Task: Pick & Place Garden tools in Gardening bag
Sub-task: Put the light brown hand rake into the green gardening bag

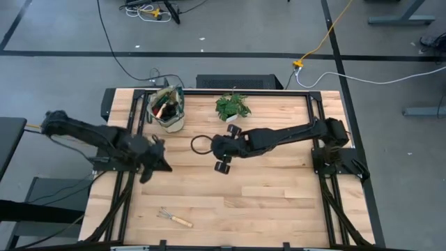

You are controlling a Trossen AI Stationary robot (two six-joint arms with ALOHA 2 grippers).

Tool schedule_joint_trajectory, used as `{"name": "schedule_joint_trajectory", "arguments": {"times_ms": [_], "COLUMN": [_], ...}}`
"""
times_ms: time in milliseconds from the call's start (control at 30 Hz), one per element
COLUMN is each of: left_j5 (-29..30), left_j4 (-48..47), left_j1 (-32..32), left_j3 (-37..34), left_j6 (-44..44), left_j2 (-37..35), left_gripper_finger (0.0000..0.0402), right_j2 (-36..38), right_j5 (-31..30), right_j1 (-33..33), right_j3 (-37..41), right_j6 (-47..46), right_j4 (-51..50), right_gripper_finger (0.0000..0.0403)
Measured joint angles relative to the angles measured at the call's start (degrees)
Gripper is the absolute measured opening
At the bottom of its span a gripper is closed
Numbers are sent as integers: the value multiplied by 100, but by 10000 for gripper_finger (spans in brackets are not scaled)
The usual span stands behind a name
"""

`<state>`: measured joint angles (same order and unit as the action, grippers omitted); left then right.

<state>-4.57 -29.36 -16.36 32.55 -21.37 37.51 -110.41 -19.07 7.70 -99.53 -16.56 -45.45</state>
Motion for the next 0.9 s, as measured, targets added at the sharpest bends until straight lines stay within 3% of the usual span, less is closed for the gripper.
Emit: {"name": "schedule_joint_trajectory", "arguments": {"times_ms": [233,433,900], "left_j5": [349,471,327], "left_j4": [951,1490,1487], "left_j1": [-1518,-2464,-3084], "left_j3": [-43,3,1103], "left_j6": [-508,-666,-799], "left_j2": [1110,2191,4299], "left_gripper_finger": [18,18,25], "right_j2": [103,133,131], "right_j5": [2,4,22], "right_j1": [-2,-2,-2], "right_j3": [-4,-4,-2], "right_j6": [-192,-372,-400], "right_j4": [-582,-739,-756], "right_gripper_finger": [132,132,132]}}
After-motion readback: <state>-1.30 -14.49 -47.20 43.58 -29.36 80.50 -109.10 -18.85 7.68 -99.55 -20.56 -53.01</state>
